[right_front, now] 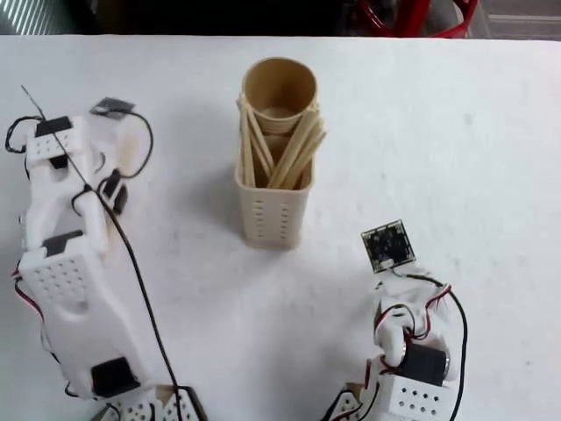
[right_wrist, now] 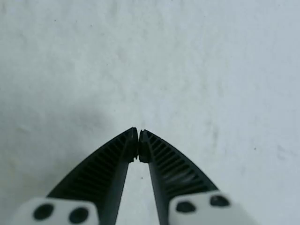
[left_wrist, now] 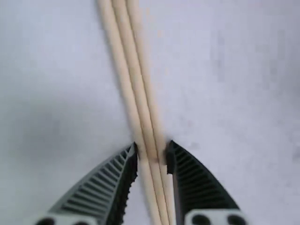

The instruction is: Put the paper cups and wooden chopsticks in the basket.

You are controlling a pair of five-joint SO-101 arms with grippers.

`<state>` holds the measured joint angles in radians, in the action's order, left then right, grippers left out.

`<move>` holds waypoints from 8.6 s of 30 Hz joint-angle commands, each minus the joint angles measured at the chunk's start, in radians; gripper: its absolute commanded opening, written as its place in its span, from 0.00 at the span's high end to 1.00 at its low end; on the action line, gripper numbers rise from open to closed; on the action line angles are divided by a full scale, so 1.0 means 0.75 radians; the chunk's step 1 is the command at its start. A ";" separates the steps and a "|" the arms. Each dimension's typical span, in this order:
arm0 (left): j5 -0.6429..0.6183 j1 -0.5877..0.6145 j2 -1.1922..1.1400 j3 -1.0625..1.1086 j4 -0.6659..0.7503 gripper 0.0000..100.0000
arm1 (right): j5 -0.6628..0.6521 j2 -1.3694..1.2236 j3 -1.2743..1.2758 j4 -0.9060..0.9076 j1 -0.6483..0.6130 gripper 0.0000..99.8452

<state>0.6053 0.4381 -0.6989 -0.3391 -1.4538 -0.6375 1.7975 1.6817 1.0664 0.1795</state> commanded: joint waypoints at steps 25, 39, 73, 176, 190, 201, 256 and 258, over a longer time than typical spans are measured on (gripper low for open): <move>-0.790 -0.461 0.095 -0.031 0.096 0.88 | 0.000 0.009 0.012 -0.001 -0.005 0.98; -0.792 -0.355 0.386 0.282 0.368 0.83 | 0.000 0.009 0.012 -0.001 -0.005 0.98; -0.559 -0.431 0.543 0.732 0.759 0.83 | 0.000 0.009 0.012 -0.001 -0.005 0.98; -0.554 -0.402 0.157 0.115 0.151 0.98 | 0.000 0.009 0.012 -0.001 -0.005 0.98; -0.618 -0.406 1.306 0.761 0.354 0.98 | 0.000 0.009 0.012 -0.001 -0.005 0.98; -0.730 -0.709 1.787 0.507 0.346 0.98 | 0.000 0.009 0.012 -0.001 -0.005 0.98; -0.720 -0.400 1.566 0.587 0.728 0.88 | 0.000 0.009 0.012 -0.001 -0.005 0.98; -0.614 -0.289 1.497 0.657 0.720 0.88 | 0.000 0.009 0.012 -0.001 -0.005 0.98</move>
<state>0.0698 0.0867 0.4442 0.1181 -0.9045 -0.6375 1.7975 1.6817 1.0664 0.1795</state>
